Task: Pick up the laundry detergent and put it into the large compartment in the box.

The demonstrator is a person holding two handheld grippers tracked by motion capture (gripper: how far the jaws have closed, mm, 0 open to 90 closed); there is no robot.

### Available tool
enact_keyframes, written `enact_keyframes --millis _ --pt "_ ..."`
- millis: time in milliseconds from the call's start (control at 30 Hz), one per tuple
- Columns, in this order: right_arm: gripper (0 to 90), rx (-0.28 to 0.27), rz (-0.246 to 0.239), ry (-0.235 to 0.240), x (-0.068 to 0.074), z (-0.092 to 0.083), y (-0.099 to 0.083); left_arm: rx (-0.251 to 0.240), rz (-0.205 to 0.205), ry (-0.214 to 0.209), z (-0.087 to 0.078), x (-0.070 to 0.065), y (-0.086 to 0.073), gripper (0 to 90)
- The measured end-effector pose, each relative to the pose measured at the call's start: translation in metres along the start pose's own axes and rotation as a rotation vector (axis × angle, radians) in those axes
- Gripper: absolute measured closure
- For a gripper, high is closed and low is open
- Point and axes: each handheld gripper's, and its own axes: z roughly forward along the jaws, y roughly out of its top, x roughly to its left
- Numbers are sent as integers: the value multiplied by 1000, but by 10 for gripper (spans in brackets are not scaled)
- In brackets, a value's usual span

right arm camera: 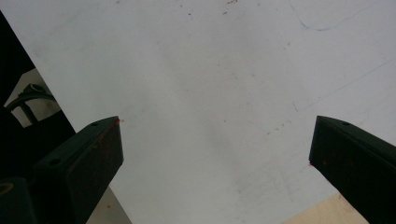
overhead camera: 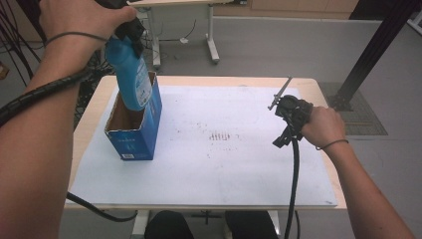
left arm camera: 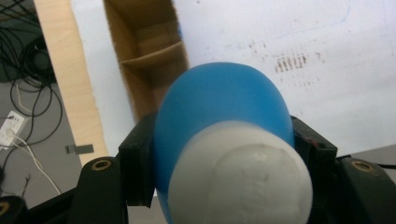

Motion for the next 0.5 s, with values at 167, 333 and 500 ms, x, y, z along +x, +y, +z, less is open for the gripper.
enact_keyframes --millis 167,333,500 --pt "28 2 5 -3 -1 -1 -1 -16 -47 7 1 18 -3 377" --pt "28 1 11 -3 -3 -1 -2 -26 -76 17 1 27 -4 378" --pt "28 3 12 -4 -4 0 -3 -22 -94 30 4 30 -3 377"
